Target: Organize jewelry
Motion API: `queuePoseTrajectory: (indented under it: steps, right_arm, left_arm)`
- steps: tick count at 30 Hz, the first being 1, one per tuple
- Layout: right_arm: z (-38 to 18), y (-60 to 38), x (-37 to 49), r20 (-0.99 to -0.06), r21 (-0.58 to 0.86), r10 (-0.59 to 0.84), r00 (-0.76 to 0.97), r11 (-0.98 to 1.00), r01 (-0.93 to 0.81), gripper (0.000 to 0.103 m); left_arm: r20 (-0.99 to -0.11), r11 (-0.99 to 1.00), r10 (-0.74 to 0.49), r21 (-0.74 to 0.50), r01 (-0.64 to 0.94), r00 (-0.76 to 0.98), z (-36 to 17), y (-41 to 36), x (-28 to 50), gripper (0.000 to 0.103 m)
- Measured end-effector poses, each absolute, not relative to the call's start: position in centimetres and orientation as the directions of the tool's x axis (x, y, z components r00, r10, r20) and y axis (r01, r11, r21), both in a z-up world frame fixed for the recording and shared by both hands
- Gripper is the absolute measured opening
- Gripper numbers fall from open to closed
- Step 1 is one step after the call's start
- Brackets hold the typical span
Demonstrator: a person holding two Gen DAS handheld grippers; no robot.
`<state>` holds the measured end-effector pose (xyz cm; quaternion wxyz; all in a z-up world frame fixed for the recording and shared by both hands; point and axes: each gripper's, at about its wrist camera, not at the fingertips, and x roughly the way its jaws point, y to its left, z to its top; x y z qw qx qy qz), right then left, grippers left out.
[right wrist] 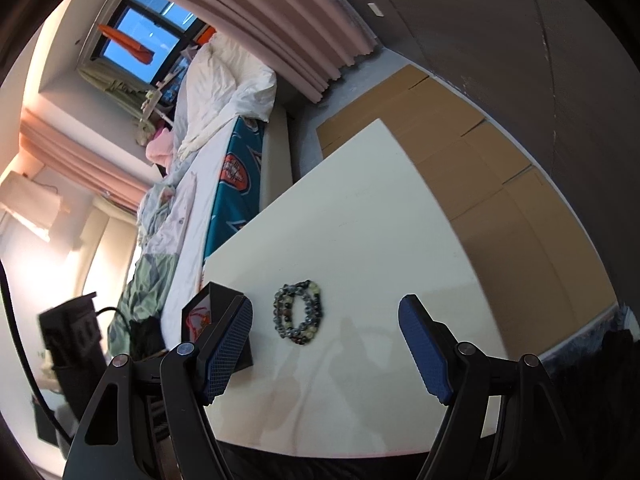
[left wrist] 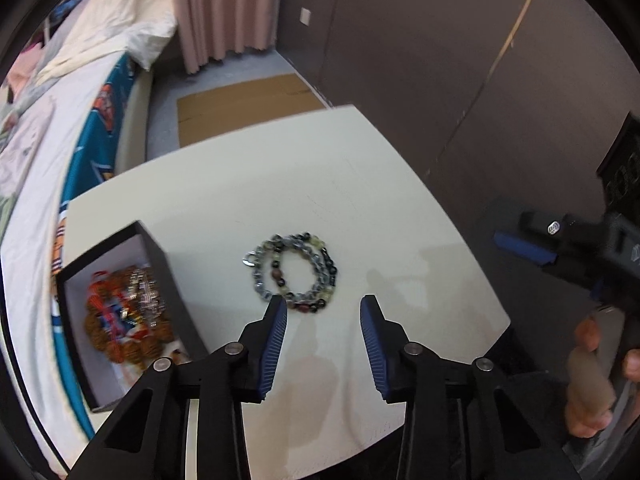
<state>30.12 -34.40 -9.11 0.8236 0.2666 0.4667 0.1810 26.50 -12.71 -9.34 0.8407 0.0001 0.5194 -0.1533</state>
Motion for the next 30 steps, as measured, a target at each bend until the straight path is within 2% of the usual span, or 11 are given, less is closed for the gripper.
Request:
queuePoseTrajectory:
  steps: [14,18,23,26,27,28,30]
  right_arm:
    - [-10.2,-36.1,30.7,-0.68,0.621,0.556,0.478,0.783,-0.028,0.076]
    - [-10.5,-36.0,30.9,-0.683,0.624,0.56,0.47,0.781,-0.024,0.076]
    - [-10.7,-35.9,31.1,-0.689,0.62,0.56,0.459,0.784,-0.026,0.076]
    - [-10.7,-35.6,31.1,-0.693,0.616,0.561,0.453,0.787,-0.032,0.076]
    - [-10.7,-35.5,31.2,-0.694,0.615,0.561,0.451,0.788,-0.034,0.076]
    - [-10.8,-35.4,31.2,-0.695,0.614,0.562,0.449,0.788,-0.036,0.076]
    - [-10.7,-35.2,31.2,-0.695,0.613,0.564,0.447,0.789,-0.043,0.076]
  left_arm:
    - [-0.919,0.957,-0.174,-0.072,0.282,0.353,-14.0,-15.2,29.8,0.033]
    - [-0.924,0.959,-0.156,-0.056,0.279,0.348,-14.8,-15.2,30.6,0.029]
    - [-0.932,0.955,-0.185,-0.095,0.282,0.312,-15.7,-15.0,30.8,0.026]
    - [-0.929,0.951,-0.177,-0.076,0.301,0.326,-15.8,-15.1,30.5,0.024]
    - [-0.929,0.951,-0.179,-0.079,0.299,0.323,-15.7,-15.0,30.5,0.019]
    - [-0.929,0.95,-0.191,-0.094,0.297,0.316,-15.8,-14.9,30.6,0.01]
    - [-0.931,0.951,-0.212,-0.126,0.283,0.298,-15.7,-14.6,30.6,0.01]
